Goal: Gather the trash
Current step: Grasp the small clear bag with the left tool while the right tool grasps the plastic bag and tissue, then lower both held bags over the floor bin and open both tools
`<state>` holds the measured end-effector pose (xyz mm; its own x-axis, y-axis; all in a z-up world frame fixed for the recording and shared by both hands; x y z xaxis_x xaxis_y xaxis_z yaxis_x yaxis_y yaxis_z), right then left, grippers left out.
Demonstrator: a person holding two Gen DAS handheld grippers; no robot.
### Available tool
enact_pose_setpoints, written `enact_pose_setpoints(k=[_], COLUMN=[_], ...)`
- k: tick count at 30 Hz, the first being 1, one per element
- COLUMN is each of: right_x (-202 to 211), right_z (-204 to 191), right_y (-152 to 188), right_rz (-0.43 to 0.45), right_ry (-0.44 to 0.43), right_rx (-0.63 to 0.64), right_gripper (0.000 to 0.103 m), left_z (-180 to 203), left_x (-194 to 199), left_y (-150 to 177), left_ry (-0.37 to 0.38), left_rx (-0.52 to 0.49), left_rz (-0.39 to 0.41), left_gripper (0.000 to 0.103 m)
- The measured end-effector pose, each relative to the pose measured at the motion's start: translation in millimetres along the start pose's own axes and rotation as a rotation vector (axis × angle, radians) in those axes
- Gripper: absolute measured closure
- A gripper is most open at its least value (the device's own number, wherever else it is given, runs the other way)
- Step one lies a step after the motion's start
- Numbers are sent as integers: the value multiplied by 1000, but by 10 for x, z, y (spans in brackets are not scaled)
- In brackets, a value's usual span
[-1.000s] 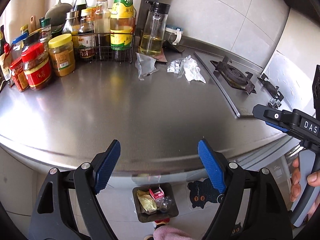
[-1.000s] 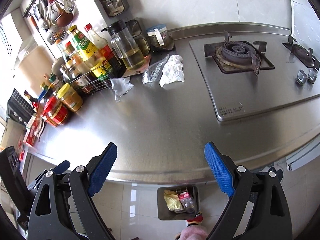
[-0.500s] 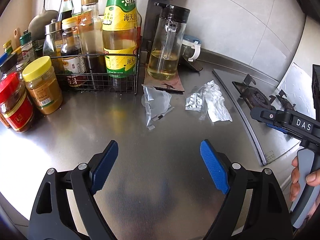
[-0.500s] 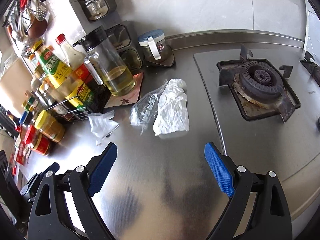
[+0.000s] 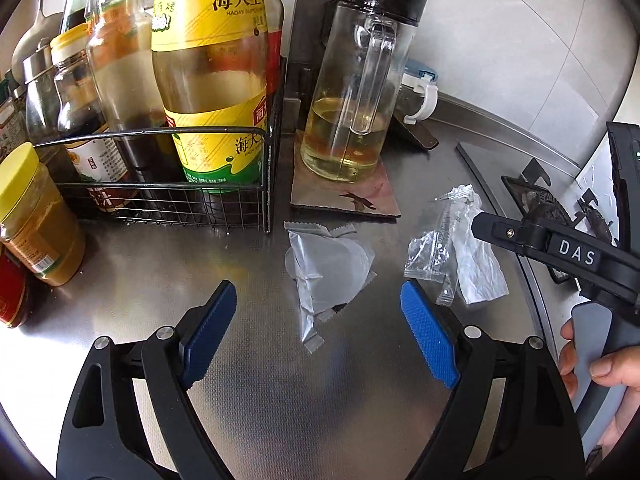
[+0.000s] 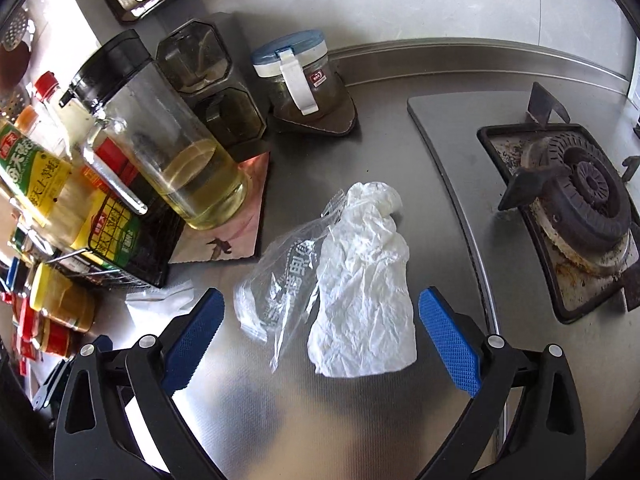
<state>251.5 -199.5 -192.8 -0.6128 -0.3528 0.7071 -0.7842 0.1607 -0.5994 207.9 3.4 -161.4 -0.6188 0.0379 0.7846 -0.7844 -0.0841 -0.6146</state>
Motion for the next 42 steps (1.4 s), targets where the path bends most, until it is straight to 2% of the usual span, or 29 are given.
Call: enact_pose_setpoints(k=[5,8,12,14,15,16,17,18,19,20,29,42], right_x=[-143,-233,-323,-375,-366,-363,-356,-358,-358,-358,-195,577], right_z=[54,55,29,37,29,25,29,38,49,59,65,-37], right_y=[-73,-86,-55,-32,-22,-17,-19,-26,-33,-35,8,272], right_rz=[-15,-31,-56,-80,-70,-68,-64,-65,-70,-74,-49,28], right_ry=[12,14,23,20,32,48,55,55,55,53,30,15], right_rx=[7,23,50,52,65,72,74,72,69,66,62,65], right_gripper=[6,8,13,23,29,41,55,63,81,92,95,95], left_z=[13,1,-9,-2,5,11,23,32,44,57,134,221], left_x=[-149,-226,-326,-364,-375,-388,-403,-407,-407,-404,-209,471], left_y=[-46,-53,-59,-53,-45,-40,-37,-33,-29,-23,-6,197], left_ry=[4,9,16,25,29,30,31,32,34,34,53,76], left_rx=[0,2,-2,-11,-16,-21,-27,-33,-40,-45,-67,-84], left_rz=[-18,-30,-53,-66,-73,-79,-81,-81,-80,-76,-28,52], left_gripper=[24,29,46,56,65,75,78,87,94,95,98,98])
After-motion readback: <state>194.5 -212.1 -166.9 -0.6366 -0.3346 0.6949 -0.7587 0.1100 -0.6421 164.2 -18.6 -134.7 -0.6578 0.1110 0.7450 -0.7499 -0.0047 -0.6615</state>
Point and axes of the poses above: each gripper's, at about its wrist camera, not at the fingertips, and x roughly against the way its jaws point, z to its right, y to its underside, the point moved 1 cm from there along -x, roughly the way its jaws point, and after that the axes turned 6 degrees about -y, right-handed, at the moved point
